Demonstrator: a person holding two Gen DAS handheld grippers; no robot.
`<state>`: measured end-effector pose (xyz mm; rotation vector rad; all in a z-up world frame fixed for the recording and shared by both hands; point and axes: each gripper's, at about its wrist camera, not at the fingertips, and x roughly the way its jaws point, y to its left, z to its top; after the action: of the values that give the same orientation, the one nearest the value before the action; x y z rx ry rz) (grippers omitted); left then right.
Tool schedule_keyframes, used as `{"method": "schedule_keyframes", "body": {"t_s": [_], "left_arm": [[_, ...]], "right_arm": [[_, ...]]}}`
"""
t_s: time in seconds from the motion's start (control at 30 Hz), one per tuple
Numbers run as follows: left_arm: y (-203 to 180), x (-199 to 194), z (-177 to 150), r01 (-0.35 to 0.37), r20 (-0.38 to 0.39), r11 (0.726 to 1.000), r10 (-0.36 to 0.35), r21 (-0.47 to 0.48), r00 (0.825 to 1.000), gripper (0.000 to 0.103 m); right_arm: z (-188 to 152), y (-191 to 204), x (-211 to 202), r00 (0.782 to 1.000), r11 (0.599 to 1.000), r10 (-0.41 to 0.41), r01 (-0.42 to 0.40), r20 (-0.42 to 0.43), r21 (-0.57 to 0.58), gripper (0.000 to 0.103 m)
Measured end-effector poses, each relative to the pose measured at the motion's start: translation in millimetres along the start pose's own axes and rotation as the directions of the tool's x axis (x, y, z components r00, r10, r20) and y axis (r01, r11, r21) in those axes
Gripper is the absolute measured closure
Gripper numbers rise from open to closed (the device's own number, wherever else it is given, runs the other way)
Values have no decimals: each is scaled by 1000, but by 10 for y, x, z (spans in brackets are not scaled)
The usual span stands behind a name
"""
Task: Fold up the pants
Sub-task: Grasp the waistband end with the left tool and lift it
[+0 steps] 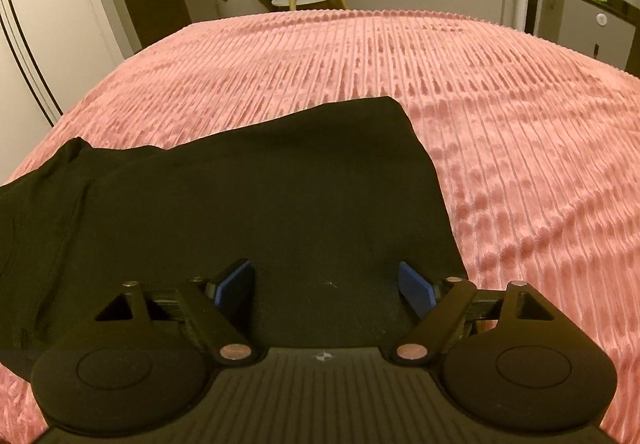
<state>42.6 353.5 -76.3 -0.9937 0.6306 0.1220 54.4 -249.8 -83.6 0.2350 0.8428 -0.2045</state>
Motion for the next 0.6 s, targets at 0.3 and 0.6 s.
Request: {"method": "schedule_keyframes", "body": {"t_s": [0.3, 0.6], "left_arm": [[67, -75, 31, 37, -48, 999, -36, 18, 998, 39], [240, -107, 38, 60, -5, 995, -60, -77, 998, 22]], "right_arm": [[7, 6, 26, 1000, 1000, 6, -6, 2, -5, 15], [6, -3, 43, 1000, 1000, 20, -20, 8, -5, 11]]}}
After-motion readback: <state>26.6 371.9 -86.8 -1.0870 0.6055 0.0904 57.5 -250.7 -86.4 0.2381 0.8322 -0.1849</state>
